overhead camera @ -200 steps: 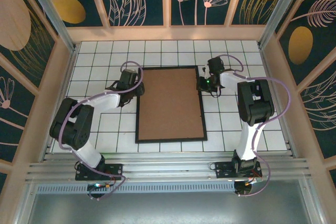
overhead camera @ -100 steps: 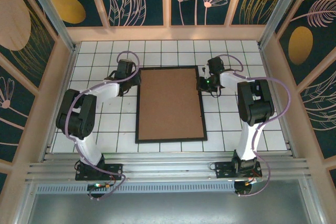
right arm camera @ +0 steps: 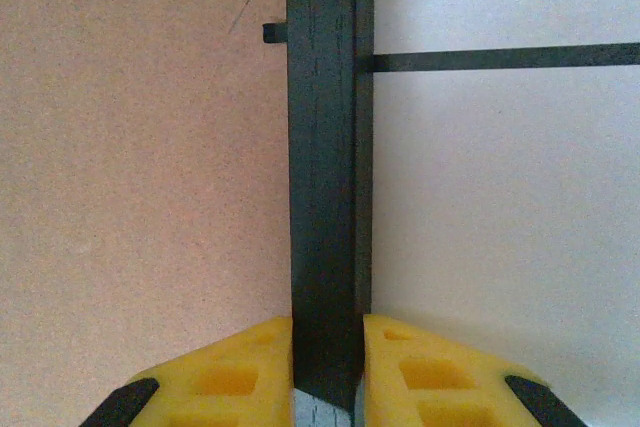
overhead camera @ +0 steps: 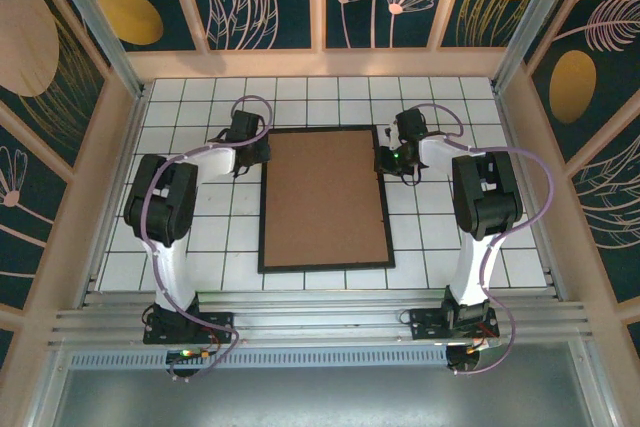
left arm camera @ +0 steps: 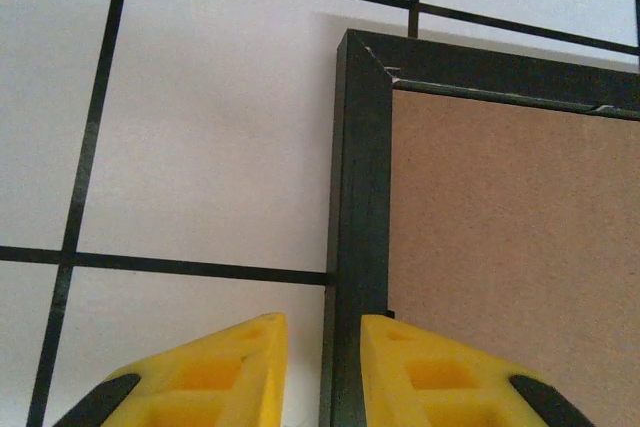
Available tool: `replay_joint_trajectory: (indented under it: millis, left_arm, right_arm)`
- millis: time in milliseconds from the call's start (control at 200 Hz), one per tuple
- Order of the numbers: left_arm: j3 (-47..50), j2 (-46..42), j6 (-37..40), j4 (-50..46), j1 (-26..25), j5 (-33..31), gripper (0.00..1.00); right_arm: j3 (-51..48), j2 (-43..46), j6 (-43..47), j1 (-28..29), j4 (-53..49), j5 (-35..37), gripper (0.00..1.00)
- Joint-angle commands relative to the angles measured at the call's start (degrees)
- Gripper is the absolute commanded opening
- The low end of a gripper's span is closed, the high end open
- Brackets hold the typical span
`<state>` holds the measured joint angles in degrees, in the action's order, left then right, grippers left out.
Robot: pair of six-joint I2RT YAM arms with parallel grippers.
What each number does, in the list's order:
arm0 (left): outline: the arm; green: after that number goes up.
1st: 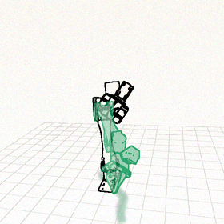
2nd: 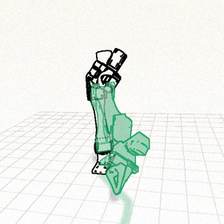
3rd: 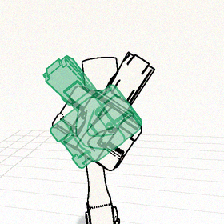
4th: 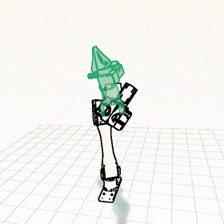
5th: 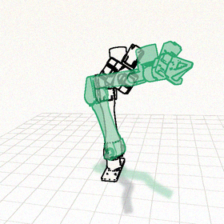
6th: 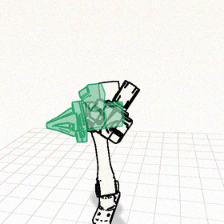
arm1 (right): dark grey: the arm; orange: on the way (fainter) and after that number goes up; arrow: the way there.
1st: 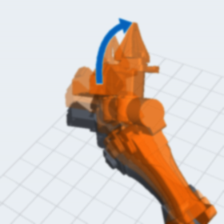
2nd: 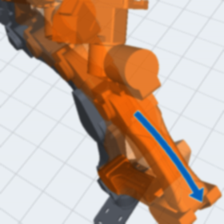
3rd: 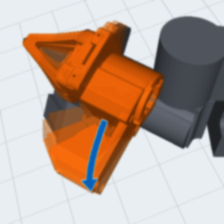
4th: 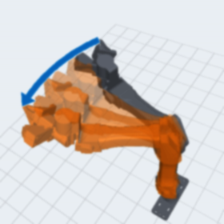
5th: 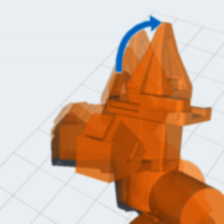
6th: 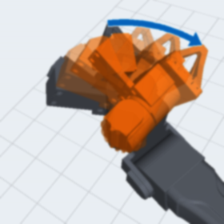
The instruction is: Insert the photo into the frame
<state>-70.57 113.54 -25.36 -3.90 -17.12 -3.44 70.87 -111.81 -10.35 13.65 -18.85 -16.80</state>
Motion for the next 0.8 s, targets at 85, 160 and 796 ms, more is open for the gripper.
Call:
replay_joint_trajectory:
  millis: [85, 160, 796]
  left_arm:
    - [-2.5, 2.4, 1.6, -1.8, 0.5, 1.0, 0.27]
    - [-2.5, 2.8, 1.8, -1.8, 0.6, 1.7, 0.27]
    - [-2.1, 5.9, 3.7, -1.6, 0.5, 7.0, 0.33]
  right_arm:
    - [0.2, -1.4, 1.2, 0.1, 1.3, 1.1, 0.21]
    - [0.2, -1.3, 1.2, 0.0, 1.3, 1.1, 0.21]
    - [0.5, -2.0, 1.1, 0.7, 1.2, 1.0, 0.21]
